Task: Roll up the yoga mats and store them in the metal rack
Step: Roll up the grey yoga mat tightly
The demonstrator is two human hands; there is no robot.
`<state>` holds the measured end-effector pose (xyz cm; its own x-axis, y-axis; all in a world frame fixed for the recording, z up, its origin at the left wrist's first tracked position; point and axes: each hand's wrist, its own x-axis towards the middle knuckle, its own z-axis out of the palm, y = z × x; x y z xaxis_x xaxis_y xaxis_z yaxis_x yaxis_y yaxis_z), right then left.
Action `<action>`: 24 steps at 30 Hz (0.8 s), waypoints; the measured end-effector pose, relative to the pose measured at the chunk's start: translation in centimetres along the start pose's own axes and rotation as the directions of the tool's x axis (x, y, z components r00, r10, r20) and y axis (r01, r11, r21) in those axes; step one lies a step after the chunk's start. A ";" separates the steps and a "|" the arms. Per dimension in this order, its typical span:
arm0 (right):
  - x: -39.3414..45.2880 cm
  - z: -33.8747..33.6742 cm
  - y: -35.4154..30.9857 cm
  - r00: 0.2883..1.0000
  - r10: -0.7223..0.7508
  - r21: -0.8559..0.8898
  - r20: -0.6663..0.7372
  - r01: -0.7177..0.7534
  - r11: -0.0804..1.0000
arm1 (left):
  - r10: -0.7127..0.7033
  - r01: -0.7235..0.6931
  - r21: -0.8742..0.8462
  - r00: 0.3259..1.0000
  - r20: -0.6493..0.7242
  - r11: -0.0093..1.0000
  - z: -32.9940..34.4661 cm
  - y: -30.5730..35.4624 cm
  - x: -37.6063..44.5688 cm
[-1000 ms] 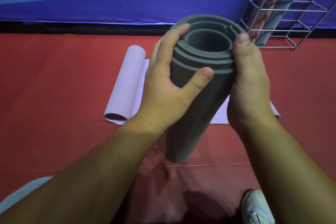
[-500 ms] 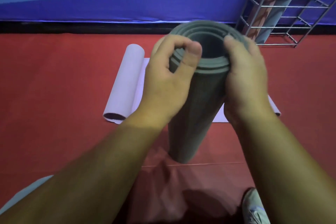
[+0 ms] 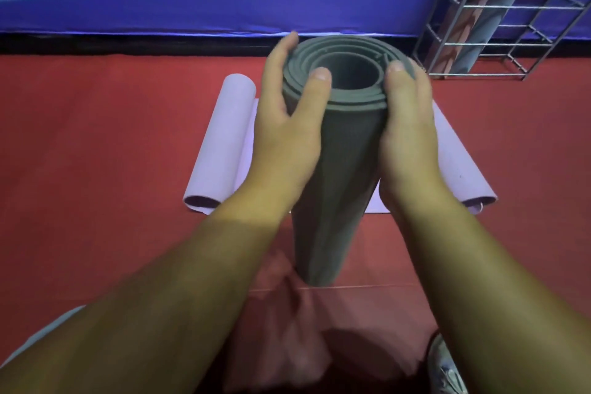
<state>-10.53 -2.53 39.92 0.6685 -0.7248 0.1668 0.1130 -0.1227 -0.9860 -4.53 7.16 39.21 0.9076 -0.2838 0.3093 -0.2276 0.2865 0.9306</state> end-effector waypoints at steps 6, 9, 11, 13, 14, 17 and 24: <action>0.2 0.1 0.0 1.000 0.000 0.109 -0.017 0.002 0.994 | -0.010 0.010 -0.006 1.000 0.006 1.000 0.0 0.0 -0.2; 0.3 0.0 -0.9 1.000 0.016 0.182 0.019 -0.019 0.983 | 0.030 -0.029 -0.007 1.000 0.005 1.000 -0.3 0.6 0.1; 0.0 -0.1 -1.1 1.000 -0.020 0.117 -0.001 0.019 0.993 | 0.050 -0.051 -0.026 0.999 -0.022 0.998 -0.4 0.8 0.1; -0.5 0.1 -0.5 0.999 -0.036 0.029 -0.001 0.036 0.999 | 0.025 -0.030 -0.079 0.998 -0.061 0.996 -0.3 0.5 -0.2; -0.7 0.3 -0.3 1.000 -0.031 0.001 0.002 0.031 1.000 | 0.014 -0.020 -0.093 0.998 -0.062 0.995 -0.2 0.6 -0.5; -0.5 0.0 -0.6 1.000 -0.025 0.040 -0.013 0.026 0.999 | 0.031 -0.035 -0.083 0.998 -0.050 0.996 -0.2 1.1 -1.1; -0.1 -0.1 0.6 0.997 -0.066 -0.051 0.046 0.069 0.996 | -0.103 0.100 -0.165 0.995 -0.013 0.981 -1.2 0.3 0.0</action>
<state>-10.60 -2.57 39.35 0.6926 -0.6832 0.2316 0.1206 -0.2068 -0.9709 -4.21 8.32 39.20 0.9306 -0.3004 0.2091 -0.0746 0.4036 0.9119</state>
